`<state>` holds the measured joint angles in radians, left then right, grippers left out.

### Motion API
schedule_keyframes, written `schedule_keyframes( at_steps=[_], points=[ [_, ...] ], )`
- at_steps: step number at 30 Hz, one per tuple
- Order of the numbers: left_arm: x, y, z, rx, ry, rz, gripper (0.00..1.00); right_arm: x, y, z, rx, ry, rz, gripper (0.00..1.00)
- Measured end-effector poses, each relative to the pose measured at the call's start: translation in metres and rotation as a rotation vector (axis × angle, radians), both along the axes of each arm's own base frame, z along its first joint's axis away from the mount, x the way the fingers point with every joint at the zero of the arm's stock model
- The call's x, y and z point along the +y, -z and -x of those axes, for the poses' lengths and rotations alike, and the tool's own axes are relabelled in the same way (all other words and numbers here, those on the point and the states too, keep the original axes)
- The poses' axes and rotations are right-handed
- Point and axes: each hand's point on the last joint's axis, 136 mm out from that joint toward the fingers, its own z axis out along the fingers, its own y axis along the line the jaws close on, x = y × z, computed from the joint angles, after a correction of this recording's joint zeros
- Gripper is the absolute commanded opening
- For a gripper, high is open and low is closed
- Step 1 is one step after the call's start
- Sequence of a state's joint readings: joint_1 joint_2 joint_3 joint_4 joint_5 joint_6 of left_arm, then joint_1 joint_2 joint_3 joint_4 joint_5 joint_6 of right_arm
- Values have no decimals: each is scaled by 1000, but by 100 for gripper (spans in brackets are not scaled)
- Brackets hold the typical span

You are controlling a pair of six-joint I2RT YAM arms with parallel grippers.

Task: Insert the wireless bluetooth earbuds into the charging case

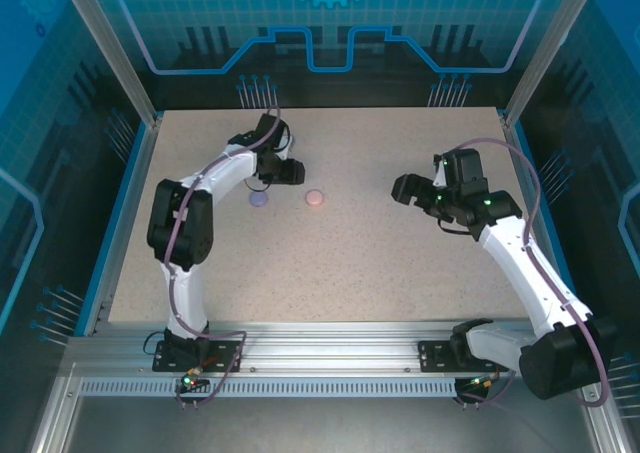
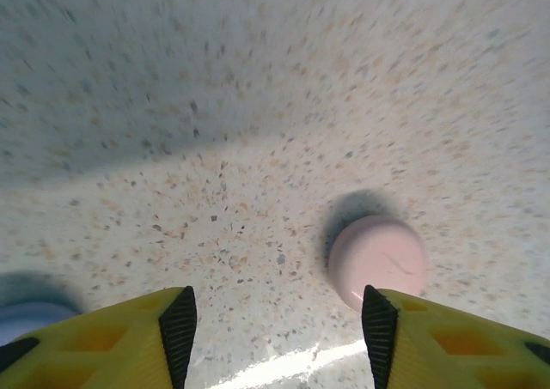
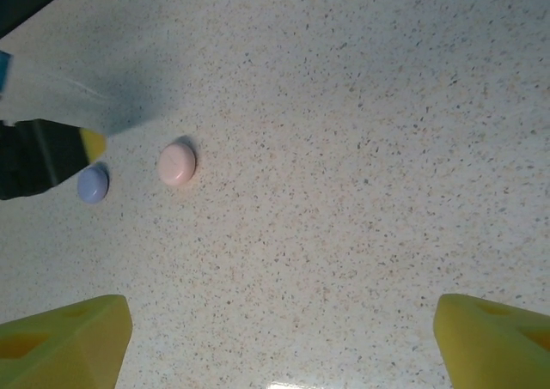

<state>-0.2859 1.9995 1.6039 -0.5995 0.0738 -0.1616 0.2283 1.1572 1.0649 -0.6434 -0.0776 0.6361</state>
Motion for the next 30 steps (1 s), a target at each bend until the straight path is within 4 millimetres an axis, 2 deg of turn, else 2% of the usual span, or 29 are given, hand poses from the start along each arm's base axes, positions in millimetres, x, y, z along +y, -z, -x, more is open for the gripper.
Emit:
schedule_keyframes(
  at_steps=[3,4,6,7,10,12,15,22,26,30],
  points=[
    [1,-44,0,-102,13,11,62,-7,-10,-2,-27,4,11,94],
    [2,-60,1,-138,18,16,69,-9,-13,-3,-39,5,16,95],
    [4,-86,5,-205,19,25,71,-13,-21,-3,-60,7,26,96],
    [6,-98,9,-238,20,30,80,-16,-26,-4,-75,9,34,100],
    [13,-123,22,-321,15,33,99,-24,-37,-6,-103,18,61,100],
    [19,-134,32,-377,11,26,99,-28,-46,-8,-125,23,80,100],
    [30,-146,49,-473,-8,21,99,-33,-55,-12,-157,35,110,100],
    [52,-165,90,-790,-3,-3,99,-55,-59,-21,-202,124,210,100],
    [65,-157,102,-896,-2,-78,99,-71,-51,-29,-229,190,284,100],
    [82,-136,106,-925,-37,-172,99,-88,-32,-36,-235,252,370,100]
  ],
)
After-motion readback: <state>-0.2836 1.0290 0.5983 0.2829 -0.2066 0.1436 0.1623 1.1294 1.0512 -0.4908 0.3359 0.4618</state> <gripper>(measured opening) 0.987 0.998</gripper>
